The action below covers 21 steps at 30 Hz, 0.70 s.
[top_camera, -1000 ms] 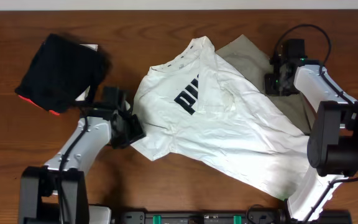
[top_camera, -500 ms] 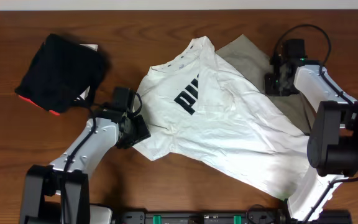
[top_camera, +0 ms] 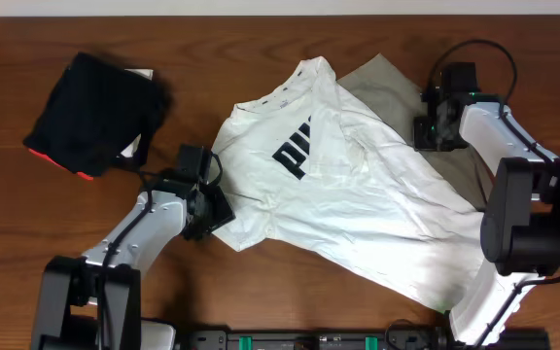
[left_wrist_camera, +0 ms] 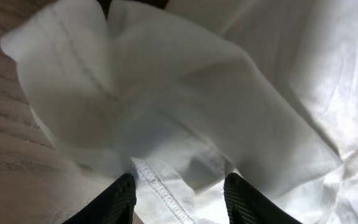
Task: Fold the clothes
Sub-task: 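Reach the left gripper to the t-shirt's left sleeve and grasp it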
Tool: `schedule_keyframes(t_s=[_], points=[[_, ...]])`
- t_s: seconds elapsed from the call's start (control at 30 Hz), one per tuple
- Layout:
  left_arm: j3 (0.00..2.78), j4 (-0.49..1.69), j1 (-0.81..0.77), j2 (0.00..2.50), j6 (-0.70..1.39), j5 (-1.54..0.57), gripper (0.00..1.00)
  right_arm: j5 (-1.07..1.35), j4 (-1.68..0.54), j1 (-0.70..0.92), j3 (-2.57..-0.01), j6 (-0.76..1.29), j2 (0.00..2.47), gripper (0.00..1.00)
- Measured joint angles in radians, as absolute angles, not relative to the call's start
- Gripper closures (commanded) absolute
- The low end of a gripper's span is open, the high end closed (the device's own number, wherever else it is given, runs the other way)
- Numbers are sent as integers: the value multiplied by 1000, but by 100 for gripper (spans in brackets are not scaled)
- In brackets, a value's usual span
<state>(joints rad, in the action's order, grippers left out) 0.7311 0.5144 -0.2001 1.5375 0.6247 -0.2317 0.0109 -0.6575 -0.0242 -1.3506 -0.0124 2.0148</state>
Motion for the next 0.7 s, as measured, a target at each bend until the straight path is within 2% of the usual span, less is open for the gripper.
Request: schedule_keyframes(t_s=[0.2, 0.7], points=[[731, 506, -200, 1538, 640, -231, 60, 11, -656, -24, -1351, -12, 2015, 94], [731, 468, -200, 1538, 659, -231, 59, 11, -649, -24, -1351, -12, 2015, 93]])
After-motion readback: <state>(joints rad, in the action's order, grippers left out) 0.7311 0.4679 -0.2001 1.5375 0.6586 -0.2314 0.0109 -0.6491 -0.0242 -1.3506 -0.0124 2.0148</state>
